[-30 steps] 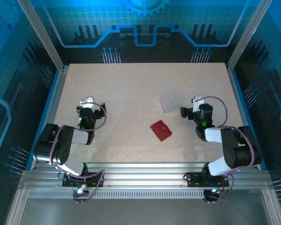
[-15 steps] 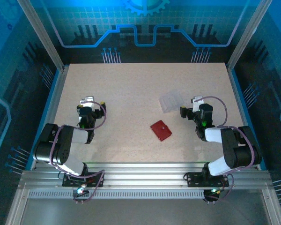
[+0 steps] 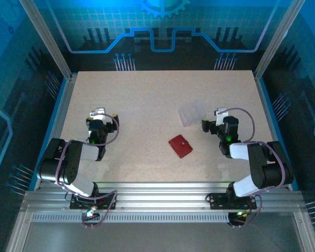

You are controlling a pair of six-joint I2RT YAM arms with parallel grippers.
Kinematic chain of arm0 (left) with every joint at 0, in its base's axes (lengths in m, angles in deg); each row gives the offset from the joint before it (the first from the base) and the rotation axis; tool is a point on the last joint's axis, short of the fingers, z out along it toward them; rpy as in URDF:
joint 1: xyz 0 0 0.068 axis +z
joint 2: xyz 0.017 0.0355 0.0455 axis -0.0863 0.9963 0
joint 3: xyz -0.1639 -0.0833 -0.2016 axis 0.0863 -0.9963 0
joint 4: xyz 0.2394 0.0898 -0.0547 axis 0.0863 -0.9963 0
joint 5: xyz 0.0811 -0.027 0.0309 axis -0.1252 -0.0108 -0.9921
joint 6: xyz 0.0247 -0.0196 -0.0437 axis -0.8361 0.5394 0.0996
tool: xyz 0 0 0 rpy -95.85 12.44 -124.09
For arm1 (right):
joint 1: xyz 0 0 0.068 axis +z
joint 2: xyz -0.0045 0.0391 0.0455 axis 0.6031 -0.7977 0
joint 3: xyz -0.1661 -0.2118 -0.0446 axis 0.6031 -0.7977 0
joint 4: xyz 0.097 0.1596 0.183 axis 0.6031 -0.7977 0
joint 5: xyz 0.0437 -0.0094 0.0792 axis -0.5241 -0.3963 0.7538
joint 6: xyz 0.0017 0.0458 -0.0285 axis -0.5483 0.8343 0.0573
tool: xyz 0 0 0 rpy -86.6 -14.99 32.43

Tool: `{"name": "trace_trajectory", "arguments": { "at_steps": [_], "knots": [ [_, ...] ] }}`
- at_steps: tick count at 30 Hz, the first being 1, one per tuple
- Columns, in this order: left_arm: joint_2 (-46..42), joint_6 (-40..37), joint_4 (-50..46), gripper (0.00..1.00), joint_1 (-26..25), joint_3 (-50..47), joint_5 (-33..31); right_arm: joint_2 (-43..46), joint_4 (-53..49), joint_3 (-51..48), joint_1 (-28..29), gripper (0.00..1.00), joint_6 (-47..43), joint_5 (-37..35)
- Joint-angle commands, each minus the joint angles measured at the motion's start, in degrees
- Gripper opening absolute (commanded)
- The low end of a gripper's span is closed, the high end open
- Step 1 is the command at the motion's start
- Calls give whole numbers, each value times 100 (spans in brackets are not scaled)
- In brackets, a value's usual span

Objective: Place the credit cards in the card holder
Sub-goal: Reset both arms

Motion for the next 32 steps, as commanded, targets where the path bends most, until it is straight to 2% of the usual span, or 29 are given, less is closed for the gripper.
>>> {"name": "trace_trajectory", "arguments": {
  "at_steps": [1, 32],
  "knots": [
    [24, 41, 20, 99, 14, 58, 57, -53, 164, 117, -61, 100, -97, 40],
    [15, -13, -21, 99, 15, 73, 286, -53, 164, 117, -45, 100, -112, 30]
  ]
}}
